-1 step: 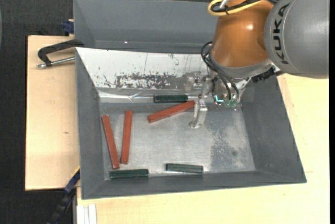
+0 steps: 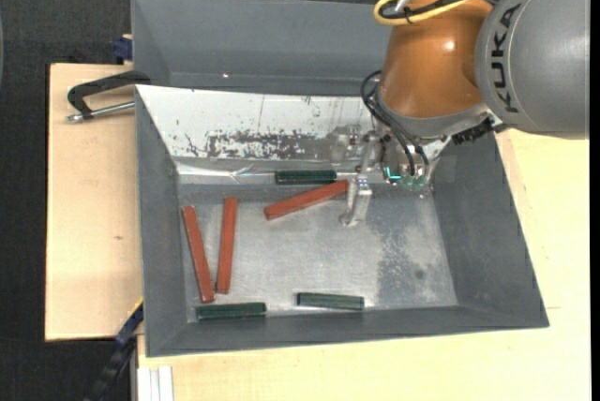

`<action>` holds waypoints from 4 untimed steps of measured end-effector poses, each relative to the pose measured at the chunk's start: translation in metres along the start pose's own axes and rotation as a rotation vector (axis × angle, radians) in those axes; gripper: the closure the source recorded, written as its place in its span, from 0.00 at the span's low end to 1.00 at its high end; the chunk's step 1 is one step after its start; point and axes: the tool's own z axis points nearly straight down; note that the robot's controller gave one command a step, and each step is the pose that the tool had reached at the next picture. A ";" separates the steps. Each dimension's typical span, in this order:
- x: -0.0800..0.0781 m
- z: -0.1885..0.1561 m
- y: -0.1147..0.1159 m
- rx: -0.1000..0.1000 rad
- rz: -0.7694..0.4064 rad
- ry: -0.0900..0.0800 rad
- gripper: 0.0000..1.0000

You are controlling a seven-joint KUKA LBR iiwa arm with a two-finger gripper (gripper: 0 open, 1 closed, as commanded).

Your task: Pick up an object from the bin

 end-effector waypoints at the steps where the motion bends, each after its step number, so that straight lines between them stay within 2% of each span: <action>1: -0.005 0.053 0.013 0.000 0.044 -0.006 0.00; 2: -0.015 0.092 0.003 0.000 0.113 0.003 0.00; 3: -0.016 0.113 0.024 0.000 -0.031 0.002 1.00; 4: -0.016 0.113 0.024 0.000 -0.031 0.002 1.00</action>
Offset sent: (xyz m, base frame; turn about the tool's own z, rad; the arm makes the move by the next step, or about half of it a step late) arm 0.0149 0.0024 -0.0904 0.1128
